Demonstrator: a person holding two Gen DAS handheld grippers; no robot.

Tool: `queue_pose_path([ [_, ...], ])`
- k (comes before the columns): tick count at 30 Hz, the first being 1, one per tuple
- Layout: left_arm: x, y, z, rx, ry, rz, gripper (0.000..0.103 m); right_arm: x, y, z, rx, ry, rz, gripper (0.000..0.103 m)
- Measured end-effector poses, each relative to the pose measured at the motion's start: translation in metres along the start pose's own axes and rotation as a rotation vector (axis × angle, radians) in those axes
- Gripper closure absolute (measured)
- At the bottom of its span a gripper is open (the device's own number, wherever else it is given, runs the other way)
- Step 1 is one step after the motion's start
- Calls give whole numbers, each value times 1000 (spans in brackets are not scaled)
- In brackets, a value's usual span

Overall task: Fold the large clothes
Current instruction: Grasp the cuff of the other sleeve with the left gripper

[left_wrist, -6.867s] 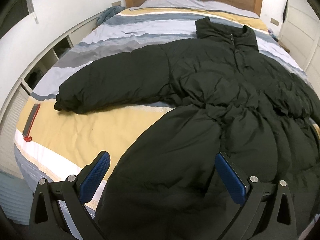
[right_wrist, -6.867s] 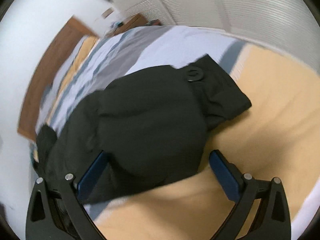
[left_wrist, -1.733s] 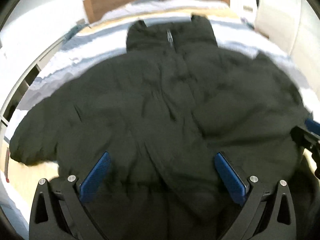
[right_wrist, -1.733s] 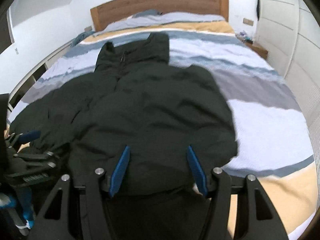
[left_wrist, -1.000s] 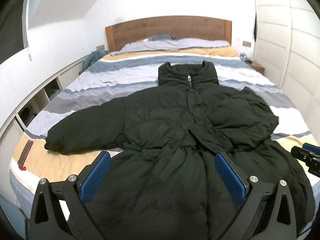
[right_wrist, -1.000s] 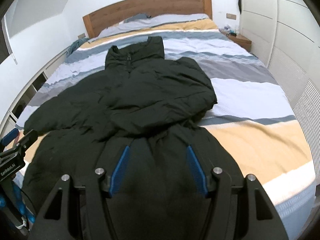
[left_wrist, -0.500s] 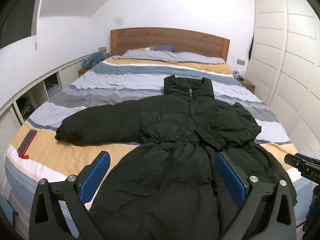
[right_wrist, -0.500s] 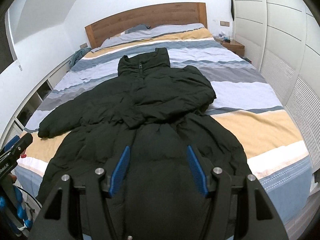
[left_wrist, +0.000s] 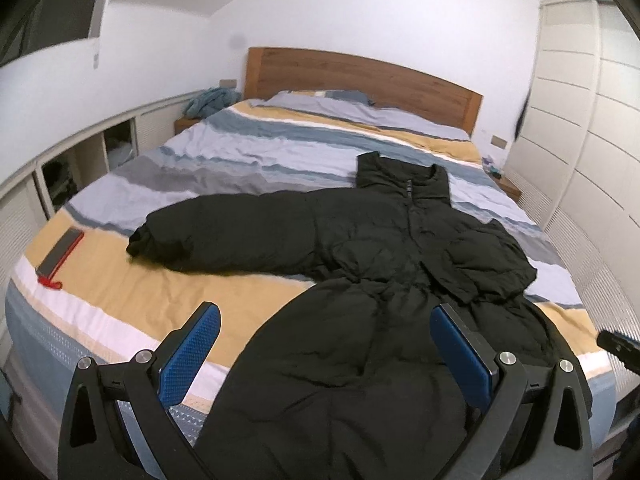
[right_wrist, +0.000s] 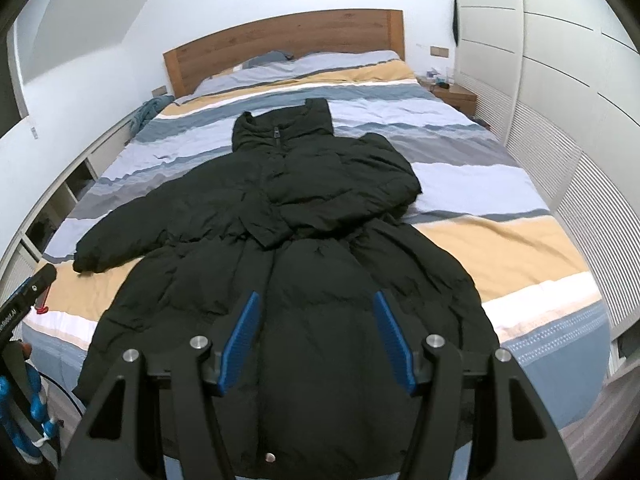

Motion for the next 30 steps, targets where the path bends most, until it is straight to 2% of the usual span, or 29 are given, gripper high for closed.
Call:
queue_pose_path([
  [13,4,39,81,59,-177,68,1,-6,14,-15,-56,48,44,45],
  [19,28,74,131,91,-249,109,1,-7,21,-17,-63,59,61,45],
  [25,54,115,180,27,-364,132,1,-8,32,-29,-82,78,84,45],
  [30,63,161,223,-33,-505,165,1,-9,52,-42,-94,102,120,45],
])
Point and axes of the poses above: each gripper's, at about its wrist camera, not at the fingertips, and y roughly the way its jaws point, z to its left, x to its top, the point moved 4 cm from there along y, roughly the way its jaws point, and after that the axes turned 8 degrees about z, right-handed, at the moved point
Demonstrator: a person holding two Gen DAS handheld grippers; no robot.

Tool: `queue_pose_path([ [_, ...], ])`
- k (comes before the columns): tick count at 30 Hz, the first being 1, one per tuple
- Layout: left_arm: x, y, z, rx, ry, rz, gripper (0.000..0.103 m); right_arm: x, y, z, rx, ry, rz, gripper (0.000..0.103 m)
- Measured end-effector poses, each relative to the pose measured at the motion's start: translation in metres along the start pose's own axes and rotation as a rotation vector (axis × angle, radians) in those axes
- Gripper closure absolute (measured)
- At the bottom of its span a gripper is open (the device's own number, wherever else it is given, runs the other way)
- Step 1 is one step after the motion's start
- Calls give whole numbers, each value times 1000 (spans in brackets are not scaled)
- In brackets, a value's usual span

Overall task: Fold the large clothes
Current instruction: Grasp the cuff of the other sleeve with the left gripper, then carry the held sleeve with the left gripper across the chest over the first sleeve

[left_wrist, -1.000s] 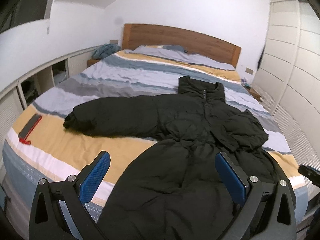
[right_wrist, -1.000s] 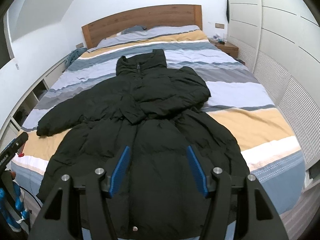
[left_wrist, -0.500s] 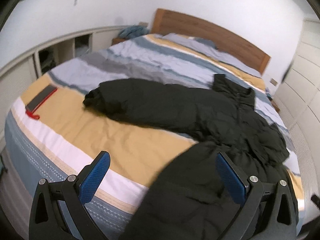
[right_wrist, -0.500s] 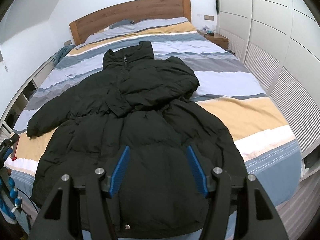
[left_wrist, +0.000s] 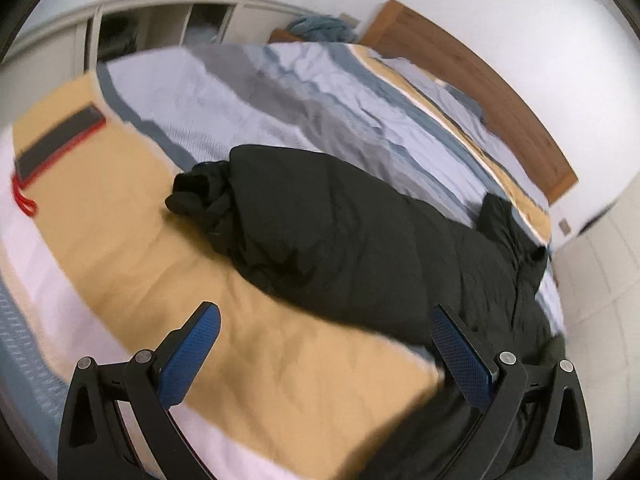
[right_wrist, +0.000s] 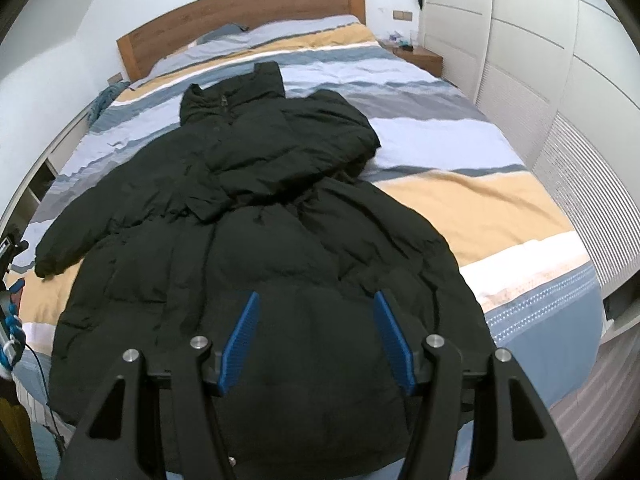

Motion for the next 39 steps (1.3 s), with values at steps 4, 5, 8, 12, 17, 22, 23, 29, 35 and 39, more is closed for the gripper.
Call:
queue_pose_path([
  [4,18,32,23,-31,-99,42,1,3,19,-8,-14,8,32,45],
  [5,21,39,29,-38,-129,48,1,3,22,-9,-16,9,36,45],
  [8,30,57,44,-59,-213,64,4,5,36,-13,-21,6,56,45],
  [12,38,73,60,-60,-284,78,8,8,51,-16,-16,4,74,45],
  [17,44,90,74,-104,-359,102,31,10,70,-16,0,0,100,45],
  [22,49,95,74,-173,-394,105,72,10,83,-16,15,0,117,45],
  [23,49,94,72,-183,-395,103,80,10,85,-17,19,3,118,45],
  [29,51,85,55,-150,-325,63,93,10,87,-19,31,8,116,45],
  [35,53,64,35,-105,-240,17,94,10,80,-21,48,13,97,45],
  [39,55,41,4,-87,-137,-29,94,10,73,-22,62,15,82,45],
])
Point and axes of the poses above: each gripper's, at about its wrist camera, not at the fingertips, and y roughly the way its jaws point, z to its left, x to its top, the point moved 4 cm from there along y, roughly the way its jaws point, and after that the axes turned 8 degrees about z, right-handed, at the moved point
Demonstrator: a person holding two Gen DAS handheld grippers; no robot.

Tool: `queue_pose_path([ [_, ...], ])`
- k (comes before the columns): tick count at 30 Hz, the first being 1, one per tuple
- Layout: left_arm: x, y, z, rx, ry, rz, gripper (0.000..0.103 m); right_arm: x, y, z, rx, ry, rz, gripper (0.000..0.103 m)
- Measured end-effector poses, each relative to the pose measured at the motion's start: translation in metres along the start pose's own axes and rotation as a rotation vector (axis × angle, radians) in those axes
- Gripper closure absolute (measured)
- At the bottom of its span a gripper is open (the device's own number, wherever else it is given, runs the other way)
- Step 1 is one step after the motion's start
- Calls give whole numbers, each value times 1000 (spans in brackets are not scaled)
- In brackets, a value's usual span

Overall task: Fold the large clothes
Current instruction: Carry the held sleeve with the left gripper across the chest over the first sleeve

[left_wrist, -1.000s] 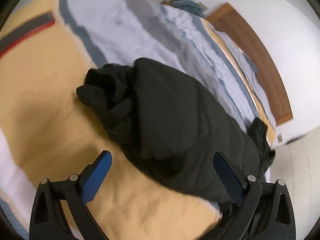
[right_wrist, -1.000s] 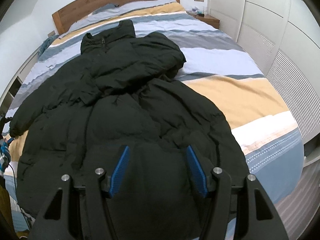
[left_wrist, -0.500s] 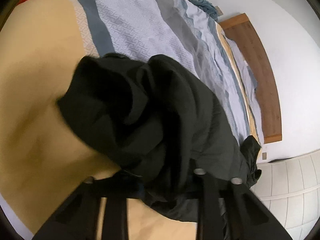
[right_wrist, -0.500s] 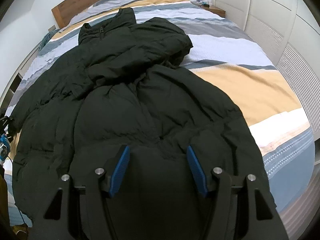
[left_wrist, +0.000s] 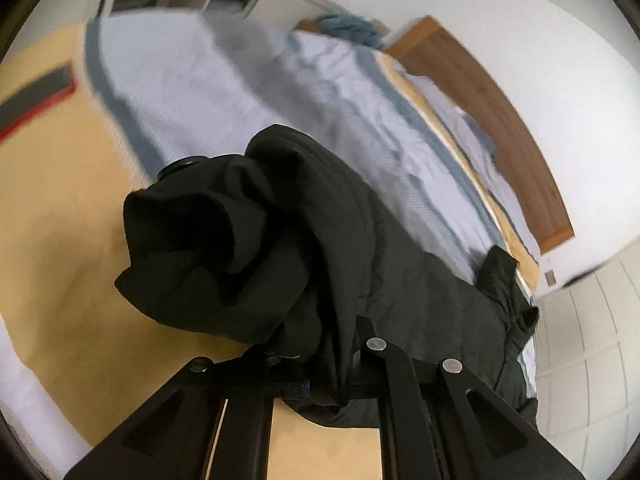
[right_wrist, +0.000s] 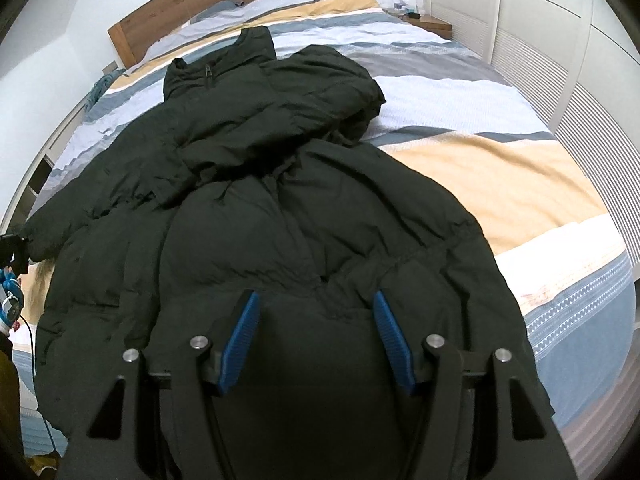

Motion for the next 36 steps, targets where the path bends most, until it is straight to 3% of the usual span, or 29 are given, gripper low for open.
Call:
queue_pose_path([
  [9,-12,-46,-96,-46,203,-74,94,-2,-23,-6,20,-5,-52,45],
  [16,-52,-51,-175,-89,353,-67,95,-4,-36,-14,40,-14,-85,45],
  [27,-152,-5,-277,-77,608,20,95,-10,-49,-48,60,21,-117,45],
  [36,-228,60,-301,-19,740,135,95,-17,-39,-82,76,80,-106,45],
])
Point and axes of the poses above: each gripper's, at about its wrist camera, not at the fingertips, and y roughly the way its jaws point, z to its left, x to its top, the point moved 4 cm from there along y, roughly the way its jaws point, and after that the axes turned 8 degrees about z, right-handed, at the moved point
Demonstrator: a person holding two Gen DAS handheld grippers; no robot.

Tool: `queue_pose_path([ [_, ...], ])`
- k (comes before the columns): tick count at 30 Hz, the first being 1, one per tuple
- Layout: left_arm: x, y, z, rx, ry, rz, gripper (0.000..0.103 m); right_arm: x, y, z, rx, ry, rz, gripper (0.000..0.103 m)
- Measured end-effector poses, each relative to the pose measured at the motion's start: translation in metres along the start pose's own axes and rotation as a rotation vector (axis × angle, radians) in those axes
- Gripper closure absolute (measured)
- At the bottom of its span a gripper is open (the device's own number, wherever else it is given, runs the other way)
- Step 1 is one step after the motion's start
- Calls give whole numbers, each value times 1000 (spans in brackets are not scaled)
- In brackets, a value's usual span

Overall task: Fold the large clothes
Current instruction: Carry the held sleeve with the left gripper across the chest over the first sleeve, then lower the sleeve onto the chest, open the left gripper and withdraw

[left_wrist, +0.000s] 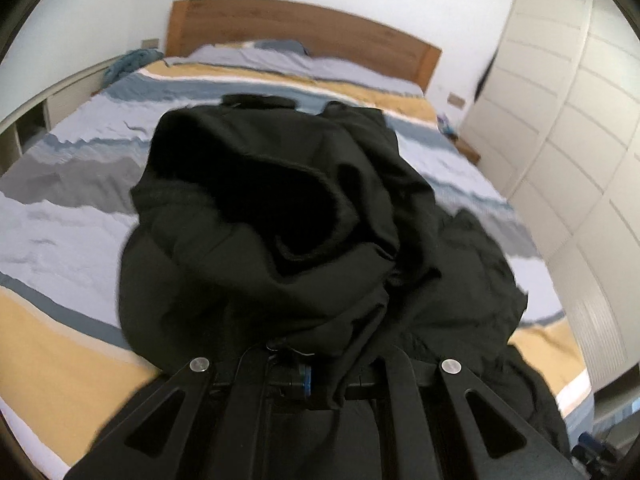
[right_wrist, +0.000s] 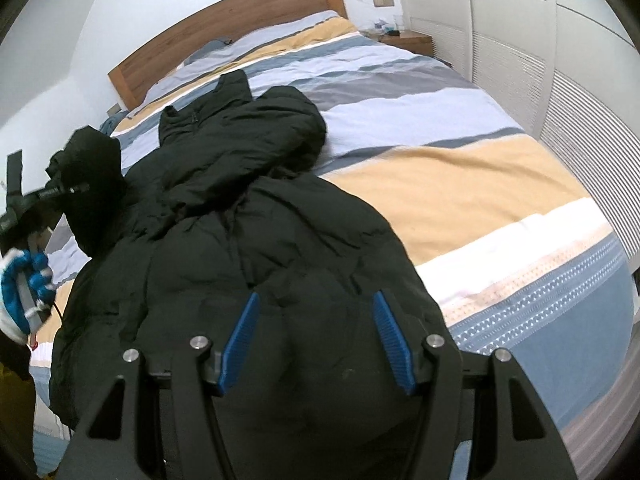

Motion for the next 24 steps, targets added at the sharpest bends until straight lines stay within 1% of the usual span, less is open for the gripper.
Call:
queue_pose_path([
  [4,-23,25,-11,19,41,65,94,-1,7,-10,4,13,11,45],
  [7,-31,38,-19,23,61,102,90,-2,12,-17,11,23,18,45],
  [10,-37,46,-29,9,86,130,78,-1,14,-19,15,27,19,45],
  [12,-41,48,-36,-2,104,146,63,0,13,-20,21,30,18,45],
  [13,-43,45,-36,-7,114,153,61,0,13,-19,23,29,16,45],
  [15,-48,40,-41,-31,125,166,49,0,9,-19,27,25,10,45],
  [16,-51,35,-40,-44,127,171,46,0,6,-19,31,23,5,45],
  [17,-55,29,-43,-60,135,176,45,1,3,-19,34,23,1,45],
  [21,-61,4,-51,-61,172,157,44,1,-14,-15,61,26,-30,45],
  [24,-61,-29,-44,-59,152,90,44,0,-33,-7,91,19,-61,45],
])
Point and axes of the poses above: each gripper's, at about its wrist camera, not at the fingertips, and y roughly the way its jaws point, z to its left, x to its top, the point moved 4 cm from there along y, roughly the way its jaws point, and after that the axes turned 8 degrees about z, right-handed, at the moved point
